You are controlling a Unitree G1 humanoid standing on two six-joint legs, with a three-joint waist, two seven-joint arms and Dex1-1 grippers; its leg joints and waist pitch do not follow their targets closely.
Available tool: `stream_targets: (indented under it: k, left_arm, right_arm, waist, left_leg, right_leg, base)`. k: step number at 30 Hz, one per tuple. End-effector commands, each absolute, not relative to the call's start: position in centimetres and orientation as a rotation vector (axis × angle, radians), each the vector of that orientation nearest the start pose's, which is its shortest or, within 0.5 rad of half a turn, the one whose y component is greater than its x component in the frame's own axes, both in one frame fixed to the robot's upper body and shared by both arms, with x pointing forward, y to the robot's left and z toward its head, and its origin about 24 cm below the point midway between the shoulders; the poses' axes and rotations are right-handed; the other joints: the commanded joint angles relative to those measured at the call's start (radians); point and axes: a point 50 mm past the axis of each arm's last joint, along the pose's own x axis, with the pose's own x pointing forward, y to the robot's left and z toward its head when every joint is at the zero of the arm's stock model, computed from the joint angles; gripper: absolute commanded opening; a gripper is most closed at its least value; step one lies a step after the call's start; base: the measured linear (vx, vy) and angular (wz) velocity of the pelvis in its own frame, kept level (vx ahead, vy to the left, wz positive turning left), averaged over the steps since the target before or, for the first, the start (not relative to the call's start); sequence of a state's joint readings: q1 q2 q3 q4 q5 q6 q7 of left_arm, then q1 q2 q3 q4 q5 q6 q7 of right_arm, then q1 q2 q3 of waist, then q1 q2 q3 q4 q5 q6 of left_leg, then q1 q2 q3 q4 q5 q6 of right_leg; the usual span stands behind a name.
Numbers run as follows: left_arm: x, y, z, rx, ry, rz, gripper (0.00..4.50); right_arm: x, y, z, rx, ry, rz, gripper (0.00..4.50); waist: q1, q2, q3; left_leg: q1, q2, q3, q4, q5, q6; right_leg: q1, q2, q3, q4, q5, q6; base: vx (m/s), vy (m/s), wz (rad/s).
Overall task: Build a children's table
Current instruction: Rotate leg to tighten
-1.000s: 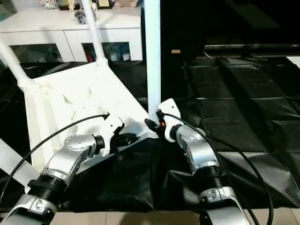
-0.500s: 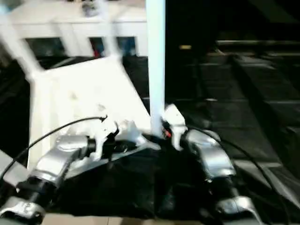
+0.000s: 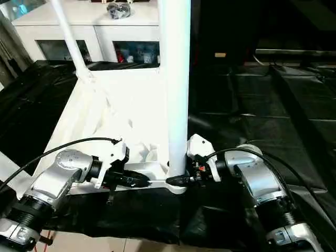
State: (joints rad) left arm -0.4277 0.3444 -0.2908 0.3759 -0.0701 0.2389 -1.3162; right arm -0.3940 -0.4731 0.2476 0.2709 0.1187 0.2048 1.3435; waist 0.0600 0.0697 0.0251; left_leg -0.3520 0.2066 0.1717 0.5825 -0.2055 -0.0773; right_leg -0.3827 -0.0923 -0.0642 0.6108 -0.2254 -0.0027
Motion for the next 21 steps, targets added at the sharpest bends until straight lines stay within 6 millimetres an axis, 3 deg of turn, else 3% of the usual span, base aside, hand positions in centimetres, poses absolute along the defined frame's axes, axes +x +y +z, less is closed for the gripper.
stream_targets:
  k: [1, 6, 9, 10, 12, 13, 14, 17, 21]
  left_arm:
    - [29.0, 10.7, 5.7, 0.211, 0.370, -1.474, 0.00]
    - [29.6, 10.1, 5.4, 0.183, 0.348, -1.361, 0.00]
    - [29.9, 9.7, 5.1, 0.169, 0.349, -1.290, 0.00]
    - [30.0, 9.5, 5.0, 0.165, 0.350, -1.273, 0.00]
    - [30.2, 8.7, 4.6, 0.153, 0.359, -1.226, 0.00]
    - [30.2, 8.7, 4.6, 0.153, 0.359, -1.226, 0.00]
    - [30.3, 8.0, 4.5, 0.149, 0.363, -1.194, 0.00]
    - [30.5, 7.4, 4.4, 0.147, 0.363, -1.160, 0.00]
    - [30.8, 5.6, 4.6, 0.100, 0.339, -1.102, 0.00]
  right_arm:
    - [25.7, -12.9, 3.7, -0.236, 0.529, 1.627, 2.13]
    - [26.6, -12.3, 2.8, -0.171, 0.537, 1.464, 2.04]
    - [27.4, -11.9, 2.0, -0.158, 0.530, 1.313, 2.01]
    - [27.8, -11.7, 1.7, -0.153, 0.532, 1.250, 2.00]
    - [28.8, -11.0, 0.6, -0.125, 0.541, 1.049, 1.99]
    - [28.8, -11.0, 0.6, -0.125, 0.541, 1.049, 1.99]
    - [29.0, -10.2, 0.0, -0.090, 0.557, 0.972, 1.98]
    - [29.1, -9.5, -0.4, -0.066, 0.574, 0.923, 1.97]
    - [29.8, -7.3, -0.6, -0.053, 0.565, 0.861, 1.97]
  waist:
    - [-0.004, -0.011, -0.047]
    - [-0.005, -0.012, -0.039]
    - [-0.015, -0.013, -0.030]
    - [-0.018, -0.012, -0.029]
    - [-0.040, -0.014, -0.028]
    - [-0.040, -0.014, -0.028]
    - [-0.055, -0.012, -0.029]
    - [-0.066, -0.013, -0.026]
    - [-0.077, -0.011, -0.025]
  left_leg:
    - [-0.004, 0.018, 0.002, -0.057, -0.088, 0.101]
    - [-0.004, 0.019, 0.002, -0.064, -0.148, 0.076]
    - [0.001, 0.019, -0.002, -0.076, -0.236, 0.026]
    - [0.000, 0.017, -0.003, -0.077, -0.242, 0.020]
    - [-0.009, 0.014, -0.010, -0.084, -0.261, -0.003]
    - [-0.009, 0.014, -0.010, -0.084, -0.261, -0.003]
    - [-0.007, 0.012, -0.013, -0.084, -0.283, -0.012]
    - [0.000, 0.012, -0.010, -0.082, -0.325, -0.005]
    - [0.002, 0.010, -0.013, -0.084, -0.357, -0.011]
  right_leg:
    - [0.051, -0.038, 0.034, -0.060, 0.054, -0.277]
    - [0.048, -0.040, 0.035, -0.070, -0.065, -0.257]
    - [0.043, -0.044, 0.037, -0.090, -0.268, -0.206]
    - [0.043, -0.044, 0.037, -0.090, -0.282, -0.201]
    - [0.047, -0.043, 0.033, -0.092, -0.310, -0.180]
    - [0.047, -0.043, 0.033, -0.092, -0.310, -0.180]
    - [0.044, -0.042, 0.031, -0.095, -0.329, -0.169]
    - [0.034, -0.042, 0.035, -0.103, -0.352, -0.173]
    - [0.032, -0.041, 0.033, -0.106, -0.382, -0.164]
  base:
    - [0.000, 0.000, 0.00]
    - [0.000, 0.000, 0.00]
    - [0.000, 0.000, 0.00]
    - [0.000, 0.000, 0.00]
    - [0.000, 0.000, 0.00]
    - [0.000, 0.000, 0.00]
    - [0.000, 0.000, 0.00]
    - [0.000, 0.000, 0.00]
    - [0.000, 0.000, 0.00]
